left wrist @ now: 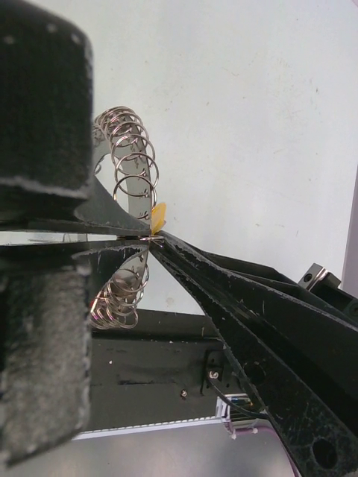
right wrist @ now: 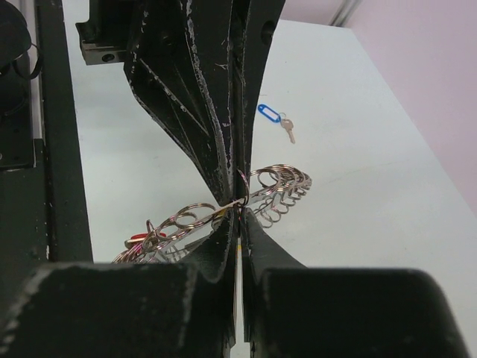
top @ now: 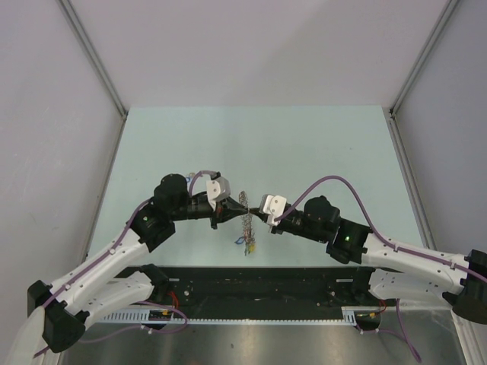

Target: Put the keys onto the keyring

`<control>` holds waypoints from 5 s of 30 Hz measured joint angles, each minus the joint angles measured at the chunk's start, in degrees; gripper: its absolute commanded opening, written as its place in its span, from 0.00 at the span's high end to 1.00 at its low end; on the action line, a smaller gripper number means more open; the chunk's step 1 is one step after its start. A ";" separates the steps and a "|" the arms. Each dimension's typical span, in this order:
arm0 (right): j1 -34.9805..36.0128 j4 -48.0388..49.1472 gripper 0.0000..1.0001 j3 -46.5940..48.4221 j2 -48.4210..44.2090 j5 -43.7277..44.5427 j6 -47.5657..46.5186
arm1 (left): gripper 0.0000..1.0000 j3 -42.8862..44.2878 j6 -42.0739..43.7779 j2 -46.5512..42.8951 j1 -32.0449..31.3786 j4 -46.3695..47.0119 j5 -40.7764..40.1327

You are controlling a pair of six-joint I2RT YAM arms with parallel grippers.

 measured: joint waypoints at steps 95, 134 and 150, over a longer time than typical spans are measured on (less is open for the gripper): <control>2.19 8.22 1.00 -4.35 2.47 5.46 -1.29 | 1.00 -15.96 -23.98 -7.10 2.29 19.21 -12.17; -1.44 2.08 1.00 -2.23 5.29 -2.82 -7.45 | 0.41 -17.07 -21.44 -19.89 -2.58 17.53 -28.13; -1.07 -4.61 1.00 0.46 4.68 -5.57 -10.08 | 0.50 5.73 20.52 1.95 -2.54 -22.29 -8.11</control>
